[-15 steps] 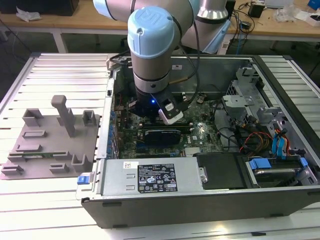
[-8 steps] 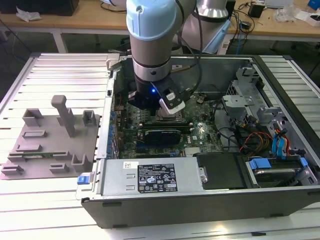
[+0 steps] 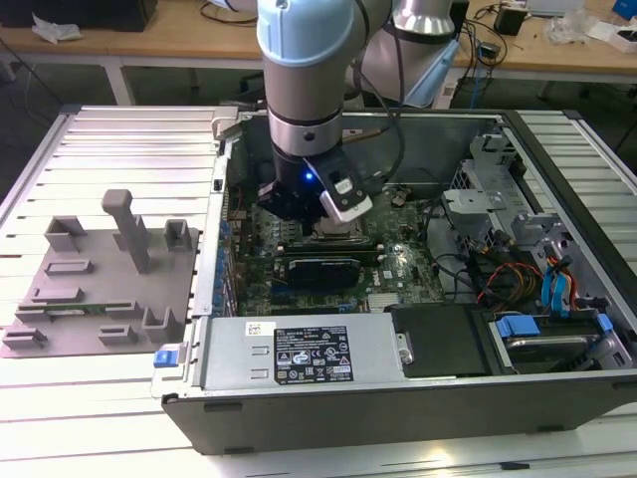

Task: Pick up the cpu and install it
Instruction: 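Install the second cpu locking lever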

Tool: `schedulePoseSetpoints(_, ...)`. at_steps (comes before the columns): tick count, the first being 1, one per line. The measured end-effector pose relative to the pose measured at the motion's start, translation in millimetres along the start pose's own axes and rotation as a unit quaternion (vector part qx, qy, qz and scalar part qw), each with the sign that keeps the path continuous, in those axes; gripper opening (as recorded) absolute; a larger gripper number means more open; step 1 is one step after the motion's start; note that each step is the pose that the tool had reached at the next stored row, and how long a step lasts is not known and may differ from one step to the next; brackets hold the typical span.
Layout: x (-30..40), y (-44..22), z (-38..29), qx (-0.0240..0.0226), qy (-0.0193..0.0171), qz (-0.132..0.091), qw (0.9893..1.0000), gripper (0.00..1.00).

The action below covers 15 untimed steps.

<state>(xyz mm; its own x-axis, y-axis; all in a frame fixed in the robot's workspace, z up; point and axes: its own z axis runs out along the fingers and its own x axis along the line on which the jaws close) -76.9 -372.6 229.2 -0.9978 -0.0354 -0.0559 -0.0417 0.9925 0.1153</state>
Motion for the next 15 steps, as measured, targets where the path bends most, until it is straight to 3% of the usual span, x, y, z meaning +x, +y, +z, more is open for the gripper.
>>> schedulePoseSetpoints(9, -32.3, 3.0, 2.2, 0.009, -0.0003, 0.005, 0.9999, 0.11)
schedulePoseSetpoints(11, -36.7, 9.7, 3.3, 0.0113, -0.0003, 0.006, 0.9999, 0.11)
schedulePoseSetpoints(15, -38.0, 25.8, 5.3, 0.0124, -0.0003, 0.005, 0.9999, 0.11)
